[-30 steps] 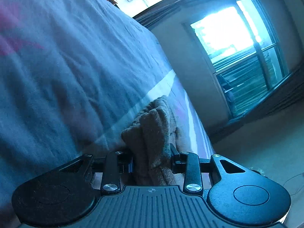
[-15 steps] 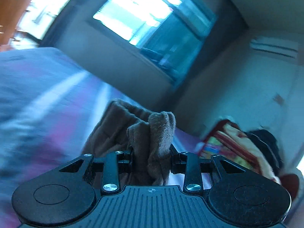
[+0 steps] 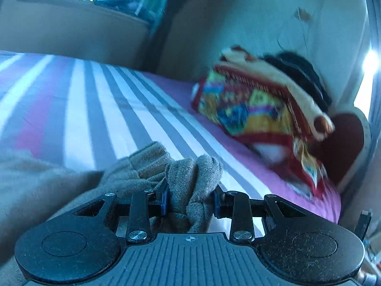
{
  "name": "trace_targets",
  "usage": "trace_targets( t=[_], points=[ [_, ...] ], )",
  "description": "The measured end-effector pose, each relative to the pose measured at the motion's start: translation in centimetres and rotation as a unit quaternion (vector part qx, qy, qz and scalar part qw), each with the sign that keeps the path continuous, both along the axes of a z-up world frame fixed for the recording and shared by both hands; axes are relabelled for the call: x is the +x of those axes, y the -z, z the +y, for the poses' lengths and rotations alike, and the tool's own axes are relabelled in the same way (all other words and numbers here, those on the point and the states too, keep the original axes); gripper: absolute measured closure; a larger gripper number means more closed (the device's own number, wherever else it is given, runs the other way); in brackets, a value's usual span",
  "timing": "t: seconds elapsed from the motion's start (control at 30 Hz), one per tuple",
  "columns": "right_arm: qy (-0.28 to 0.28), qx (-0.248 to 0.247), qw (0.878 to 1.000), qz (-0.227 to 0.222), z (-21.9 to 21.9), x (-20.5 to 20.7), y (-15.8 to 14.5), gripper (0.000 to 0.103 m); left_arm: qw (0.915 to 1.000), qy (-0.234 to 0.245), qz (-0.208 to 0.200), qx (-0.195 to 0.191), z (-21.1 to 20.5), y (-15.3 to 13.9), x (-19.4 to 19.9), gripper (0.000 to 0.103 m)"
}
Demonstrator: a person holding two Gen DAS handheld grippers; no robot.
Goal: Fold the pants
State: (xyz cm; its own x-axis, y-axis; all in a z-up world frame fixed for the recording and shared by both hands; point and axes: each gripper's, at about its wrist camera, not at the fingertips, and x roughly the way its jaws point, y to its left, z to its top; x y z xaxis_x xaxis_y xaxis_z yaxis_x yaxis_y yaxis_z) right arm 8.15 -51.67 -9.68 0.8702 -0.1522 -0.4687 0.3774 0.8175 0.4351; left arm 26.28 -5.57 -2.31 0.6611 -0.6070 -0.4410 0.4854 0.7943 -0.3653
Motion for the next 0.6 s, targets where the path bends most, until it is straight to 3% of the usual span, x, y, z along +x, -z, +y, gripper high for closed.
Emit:
trace_targets(
  t=[0.2,0.3,0.33,0.37,0.5,0.6],
  points=[
    [-0.001,0.020,1.000,-0.006,-0.5,0.0,0.4,0.024,0.9976,0.047,0.037,0.034,-5.5,2.7,-0.5,0.069],
    [-0.005,0.015,1.000,-0.001,-0.3,0.3,0.5,0.024,0.9940,0.079,0.075,0.007,-7.1,4.9,-0.6,0.056],
    [-0.006,0.013,1.000,0.000,-0.2,0.3,0.6,0.023,0.9941,0.078,0.076,-0.003,-7.4,4.9,-0.8,0.046],
    [-0.006,0.012,1.000,0.000,-0.2,0.3,0.6,0.023,0.9953,0.072,0.065,-0.005,-7.7,4.5,-1.2,0.042],
    [-0.004,0.018,1.000,-0.006,-0.3,0.2,0.6,0.023,0.9992,0.036,-0.002,-0.018,-6.4,1.1,-3.8,0.042],
    [-0.005,0.021,1.000,-0.017,-0.3,-0.3,0.4,0.022,0.9977,-0.055,-0.031,-0.025,-0.1,-1.6,-6.5,0.042]
  ],
)
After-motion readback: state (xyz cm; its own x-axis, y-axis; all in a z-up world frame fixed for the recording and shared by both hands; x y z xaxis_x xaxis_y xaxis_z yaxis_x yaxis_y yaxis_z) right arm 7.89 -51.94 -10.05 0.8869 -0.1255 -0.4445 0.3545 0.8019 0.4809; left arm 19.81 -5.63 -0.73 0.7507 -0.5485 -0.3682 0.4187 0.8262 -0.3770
